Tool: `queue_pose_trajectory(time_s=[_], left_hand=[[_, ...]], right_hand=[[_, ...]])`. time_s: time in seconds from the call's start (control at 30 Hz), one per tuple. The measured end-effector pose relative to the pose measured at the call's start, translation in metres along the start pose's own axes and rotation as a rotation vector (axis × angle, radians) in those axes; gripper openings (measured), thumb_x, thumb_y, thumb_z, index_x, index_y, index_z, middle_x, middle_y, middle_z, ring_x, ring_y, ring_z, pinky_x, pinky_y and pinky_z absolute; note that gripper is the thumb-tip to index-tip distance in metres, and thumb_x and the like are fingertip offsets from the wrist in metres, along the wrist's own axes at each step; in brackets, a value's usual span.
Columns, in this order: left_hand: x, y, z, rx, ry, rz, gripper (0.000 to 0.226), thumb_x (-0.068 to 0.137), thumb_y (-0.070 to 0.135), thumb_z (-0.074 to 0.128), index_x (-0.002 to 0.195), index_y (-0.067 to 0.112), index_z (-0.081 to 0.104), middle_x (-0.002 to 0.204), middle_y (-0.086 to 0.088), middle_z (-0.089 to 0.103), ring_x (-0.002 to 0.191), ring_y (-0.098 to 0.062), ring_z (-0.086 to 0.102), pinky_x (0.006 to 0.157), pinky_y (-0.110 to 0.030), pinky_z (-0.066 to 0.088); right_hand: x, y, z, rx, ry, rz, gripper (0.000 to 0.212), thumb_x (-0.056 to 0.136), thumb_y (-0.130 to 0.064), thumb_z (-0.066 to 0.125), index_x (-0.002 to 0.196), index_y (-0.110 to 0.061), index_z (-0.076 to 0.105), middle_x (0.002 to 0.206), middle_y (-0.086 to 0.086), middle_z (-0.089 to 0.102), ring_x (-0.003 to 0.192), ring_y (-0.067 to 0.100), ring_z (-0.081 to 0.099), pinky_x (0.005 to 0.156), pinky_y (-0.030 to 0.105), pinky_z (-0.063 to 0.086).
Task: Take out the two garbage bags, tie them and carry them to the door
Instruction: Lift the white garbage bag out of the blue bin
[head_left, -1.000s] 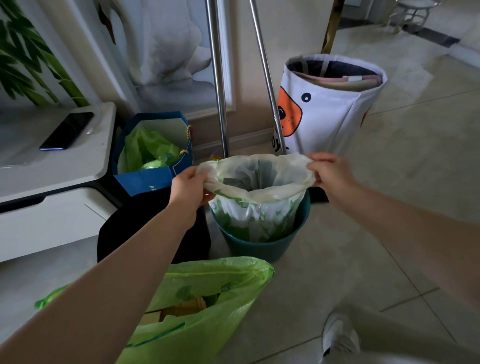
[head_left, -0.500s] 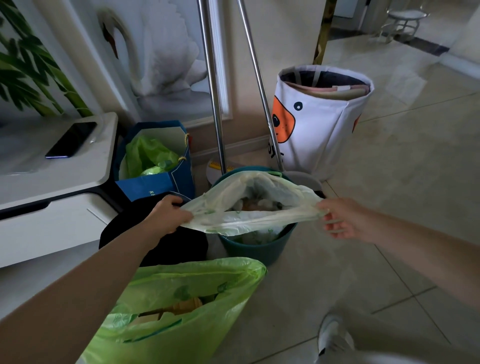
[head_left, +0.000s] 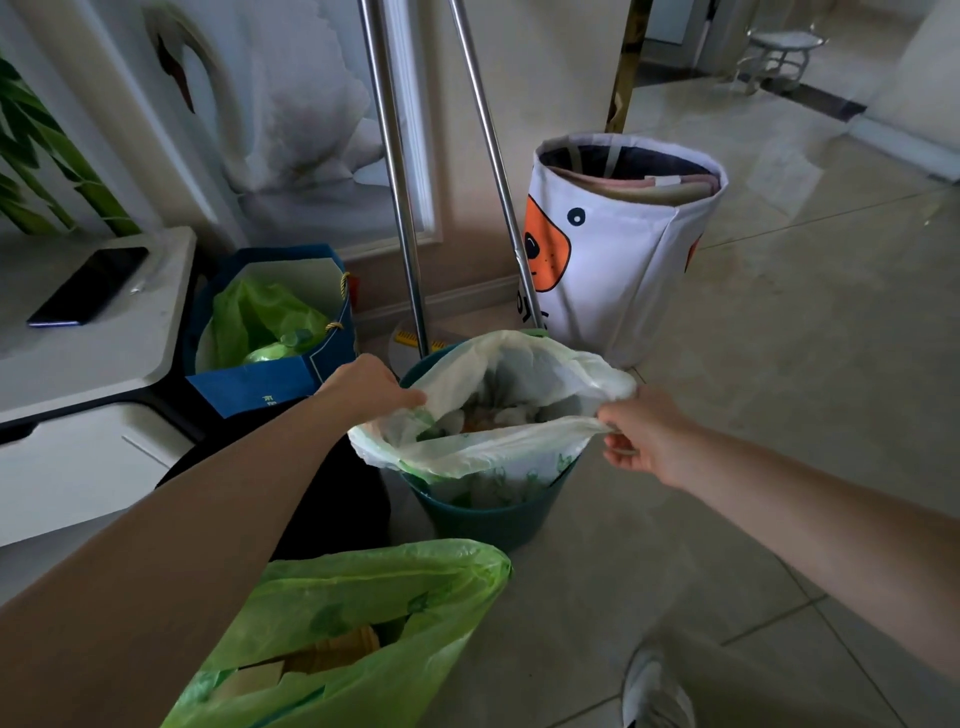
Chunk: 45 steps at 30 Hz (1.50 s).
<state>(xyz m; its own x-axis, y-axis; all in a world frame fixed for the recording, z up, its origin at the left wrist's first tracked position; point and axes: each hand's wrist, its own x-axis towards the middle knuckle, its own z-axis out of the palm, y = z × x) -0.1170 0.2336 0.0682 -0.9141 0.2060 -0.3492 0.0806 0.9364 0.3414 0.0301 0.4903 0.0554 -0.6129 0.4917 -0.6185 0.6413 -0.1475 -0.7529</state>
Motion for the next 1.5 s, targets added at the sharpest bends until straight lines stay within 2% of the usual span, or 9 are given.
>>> queue_pose_trajectory(time_s=[0.17,0.3,0.37,0.47,0.63,1.03,1.2,1.3,1.5], left_hand=[[-0.010,-0.003,-0.017,-0.132,0.236,0.023,0.025,0.087,0.024,0.060,0.077,0.007,0.075,0.077,-0.014,0.071,0.074,-0.029,0.065,0.067,-0.037,0.053],[-0.021,0.000,-0.038,-0.250,0.502,0.026,0.026,0.092,0.019,0.051,0.076,0.005,0.066,0.076,-0.015,0.063,0.071,-0.032,0.056,0.063,-0.034,0.043],[-0.026,0.002,-0.051,-0.288,0.599,0.048,0.025,0.094,0.018,0.050,0.073,0.009,0.059,0.074,-0.012,0.059,0.070,-0.029,0.051,0.063,-0.032,0.036],[-0.034,0.007,-0.070,-0.315,0.710,0.096,0.021,0.095,0.017,0.048,0.080,0.009,0.059,0.075,-0.007,0.055,0.072,-0.024,0.047,0.063,-0.030,0.031],[-0.054,0.020,-0.103,-0.404,0.855,0.141,0.022,0.096,0.017,0.046,0.097,0.001,0.062,0.083,-0.011,0.057,0.076,-0.021,0.043,0.062,-0.025,0.026],[-0.162,0.066,-0.202,-0.570,0.986,0.349,0.022,0.093,0.020,0.049,0.095,0.004,0.065,0.082,-0.006,0.061,0.078,-0.021,0.054,0.068,-0.029,0.042],[-0.213,0.073,-0.231,-0.684,0.971,0.388,0.020,0.092,0.023,0.052,0.094,0.009,0.067,0.072,0.003,0.060,0.062,-0.011,0.052,0.053,-0.021,0.043],[-0.240,0.072,-0.240,-0.714,0.949,0.396,0.021,0.092,0.025,0.054,0.093,0.009,0.068,0.069,0.005,0.059,0.058,-0.008,0.051,0.053,-0.021,0.042],[-0.297,0.056,-0.218,-0.801,0.885,0.390,0.015,0.086,0.021,0.057,0.086,0.013,0.070,0.065,0.005,0.060,0.055,-0.006,0.050,0.052,-0.017,0.044]], right_hand=[[-0.007,-0.018,-0.002,-0.089,0.008,-0.220,0.033,0.083,0.007,0.051,0.082,-0.025,0.061,0.073,0.005,0.057,0.057,0.015,0.051,0.053,0.028,0.053],[-0.011,-0.037,0.002,-0.091,0.007,-0.271,0.035,0.086,0.009,0.047,0.105,-0.012,0.067,0.093,0.015,0.061,0.072,0.021,0.057,0.067,0.034,0.057],[-0.019,-0.047,0.007,-0.081,-0.001,-0.300,0.031,0.087,0.009,0.046,0.095,-0.011,0.068,0.100,0.017,0.060,0.072,0.021,0.057,0.067,0.032,0.056],[-0.034,-0.067,0.011,-0.025,-0.002,-0.406,0.036,0.088,0.011,0.045,0.075,-0.015,0.067,0.096,0.013,0.059,0.075,0.021,0.059,0.065,0.030,0.053],[-0.066,-0.107,0.006,0.087,0.006,-0.614,0.028,0.086,0.012,0.047,0.085,-0.006,0.068,0.075,0.005,0.061,0.071,0.017,0.060,0.059,0.023,0.057],[-0.180,-0.185,-0.022,0.211,0.085,-0.946,0.022,0.084,0.006,0.054,0.094,-0.004,0.071,0.081,0.003,0.065,0.076,0.016,0.064,0.059,0.018,0.058],[-0.241,-0.202,-0.042,0.185,0.103,-1.041,0.026,0.083,0.005,0.052,0.085,-0.010,0.072,0.085,0.006,0.069,0.083,0.022,0.068,0.071,0.030,0.061],[-0.272,-0.204,-0.055,0.165,0.094,-1.099,0.034,0.084,0.005,0.050,0.073,-0.020,0.070,0.080,-0.001,0.068,0.079,0.017,0.068,0.069,0.027,0.060],[-0.305,-0.176,-0.078,0.084,0.118,-1.096,0.030,0.085,0.002,0.050,0.086,-0.017,0.073,0.088,0.000,0.069,0.084,0.016,0.068,0.068,0.025,0.060]])
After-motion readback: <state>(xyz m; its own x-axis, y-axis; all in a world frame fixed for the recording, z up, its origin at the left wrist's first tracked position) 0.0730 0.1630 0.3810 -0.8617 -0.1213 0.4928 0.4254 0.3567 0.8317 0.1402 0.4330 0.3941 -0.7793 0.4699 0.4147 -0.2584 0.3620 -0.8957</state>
